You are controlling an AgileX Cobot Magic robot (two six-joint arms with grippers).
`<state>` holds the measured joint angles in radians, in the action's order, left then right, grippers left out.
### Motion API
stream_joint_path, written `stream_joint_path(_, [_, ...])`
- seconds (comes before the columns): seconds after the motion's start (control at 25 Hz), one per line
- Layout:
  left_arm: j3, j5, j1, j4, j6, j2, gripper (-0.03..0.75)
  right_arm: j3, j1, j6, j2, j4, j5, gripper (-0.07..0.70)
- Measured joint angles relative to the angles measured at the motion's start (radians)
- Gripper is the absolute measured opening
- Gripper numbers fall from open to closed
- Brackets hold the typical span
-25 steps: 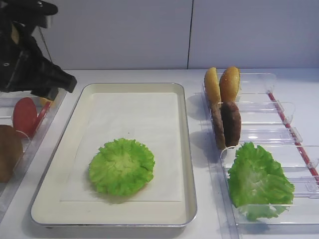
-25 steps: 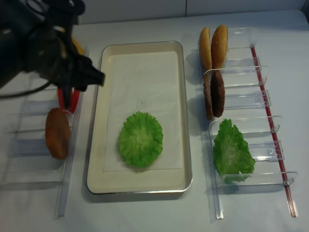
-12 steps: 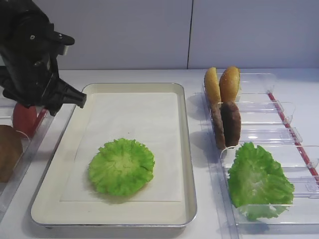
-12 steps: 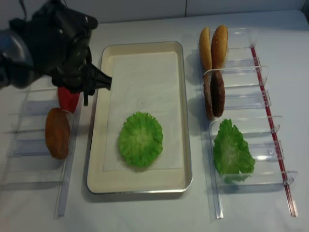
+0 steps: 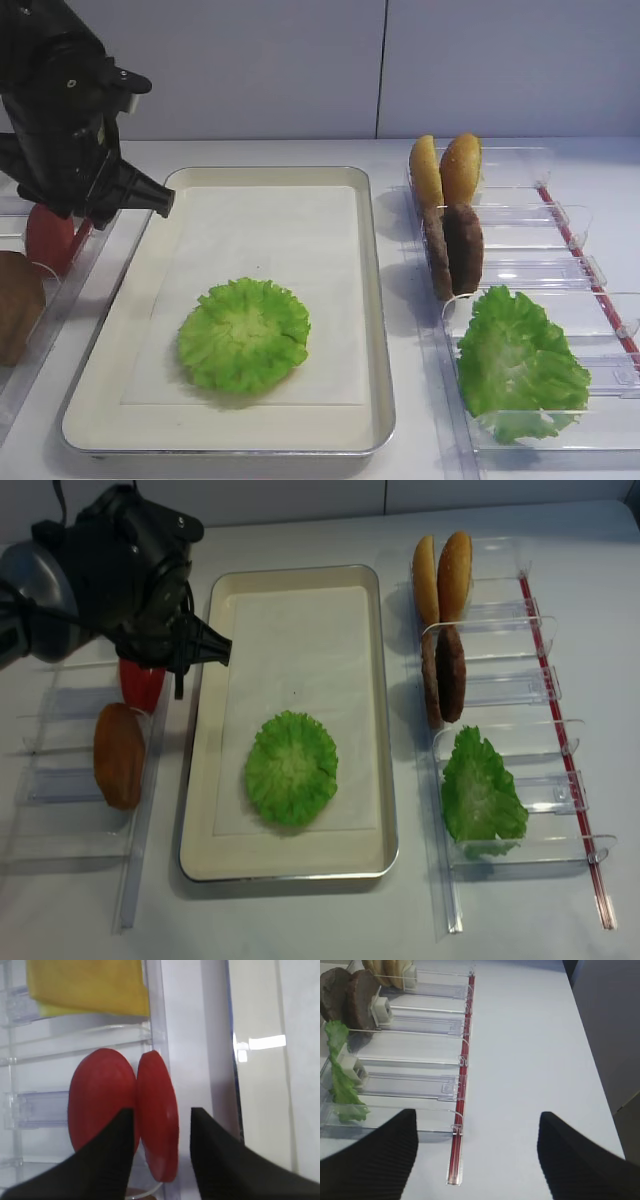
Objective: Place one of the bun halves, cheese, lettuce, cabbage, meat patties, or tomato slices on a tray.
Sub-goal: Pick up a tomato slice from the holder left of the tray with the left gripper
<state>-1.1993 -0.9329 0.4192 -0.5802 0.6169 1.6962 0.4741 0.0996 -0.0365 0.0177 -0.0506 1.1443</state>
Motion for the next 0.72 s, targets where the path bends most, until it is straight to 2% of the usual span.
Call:
stream_joint_path(0.36, [-0.002,0.002,0.000,-0.017,0.003,0.015,0.244,0.000,0.000,0.000,0.000,0.000,0.000,0.514])
stream_joint_path(0.72, [-0.004,-0.032,0.000,-0.036,0.003,0.063,0.209,0.000,0.000,0.000,0.000,0.000,0.000,0.514])
